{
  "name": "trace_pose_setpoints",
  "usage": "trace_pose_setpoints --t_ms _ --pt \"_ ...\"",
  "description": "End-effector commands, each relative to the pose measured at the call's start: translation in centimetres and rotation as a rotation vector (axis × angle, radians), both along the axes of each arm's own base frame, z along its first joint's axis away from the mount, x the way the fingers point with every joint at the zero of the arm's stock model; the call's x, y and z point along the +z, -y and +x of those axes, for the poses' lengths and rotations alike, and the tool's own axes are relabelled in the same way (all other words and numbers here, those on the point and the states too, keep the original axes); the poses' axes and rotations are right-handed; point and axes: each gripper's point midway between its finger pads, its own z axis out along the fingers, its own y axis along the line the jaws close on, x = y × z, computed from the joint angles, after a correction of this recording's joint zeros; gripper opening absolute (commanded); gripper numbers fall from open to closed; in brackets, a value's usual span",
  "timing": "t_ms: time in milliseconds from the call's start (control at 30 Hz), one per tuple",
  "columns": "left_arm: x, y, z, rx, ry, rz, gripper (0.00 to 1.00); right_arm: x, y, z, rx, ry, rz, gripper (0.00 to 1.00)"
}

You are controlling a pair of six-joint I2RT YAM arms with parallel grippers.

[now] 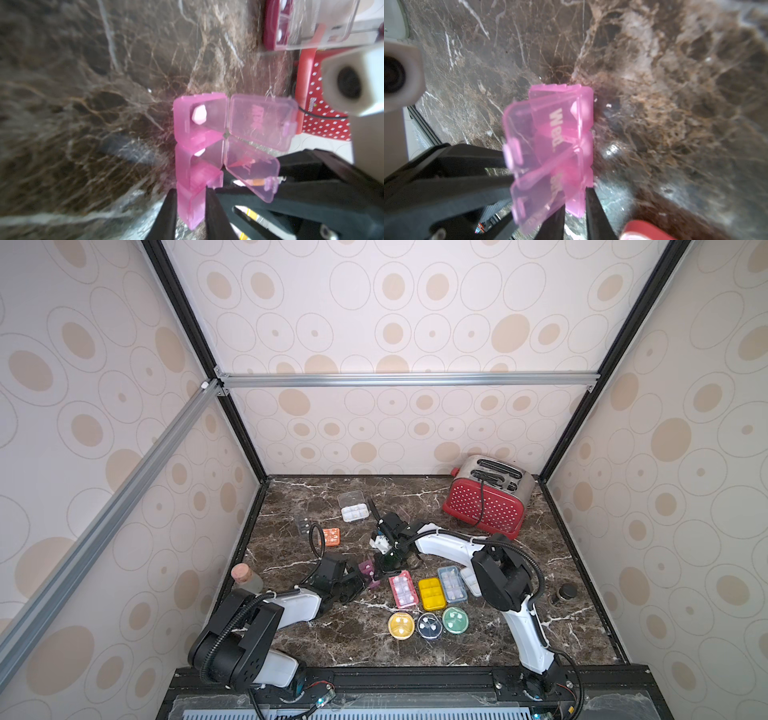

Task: Close pillboxes
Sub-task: Close the lid on the pillbox.

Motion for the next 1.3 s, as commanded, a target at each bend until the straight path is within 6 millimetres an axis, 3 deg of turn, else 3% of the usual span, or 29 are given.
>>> trace_pose_setpoints --t_ms 0,233,333,367,467,567,633,767,1267 --pt "0.9 0.0 -0.4 -0.029 -0.006 0.027 0.3 1.4 -0.3 -0.4 0.02 0.022 0.002 0.22" --pt "5.9 -0.8 -0.1 -0.036 0.101 0.056 0.43 4.8 1.0 0.4 0.012 0.071 0.026 0.3" --pt "6.8 -1.3 0.6 -0.021 0.118 0.063 0.44 5.5 1.7 1.2 0.0 0.092 0.033 0.32" --pt "6.8 -1.3 0.9 -0.022 0.12 0.06 0.49 5.7 2.0 1.5 -0.003 0.094 0.032 0.32" --pt "6.6 -1.3 1.9 -0.024 0.116 0.049 0.77 5.8 2.6 2.3 -0.022 0.095 0.035 0.36" --pt "6.4 -1.0 2.7 -0.043 0.116 0.059 0.93 5.6 3.0 2.8 -0.033 0.083 0.035 0.37" --pt "5.9 -0.8 3.2 -0.069 0.109 0.087 0.99 5.7 3.1 3.0 -0.041 0.082 0.041 0.37" --pt "4.7 -0.1 3.8 -0.101 0.078 0.093 0.98 5.7 3.3 3.2 -0.044 0.082 0.043 0.37" --pt "2.0 -0.2 3.6 -0.086 0.024 0.094 0.58 4.3 2.8 3.7 -0.053 0.063 0.048 0.37"
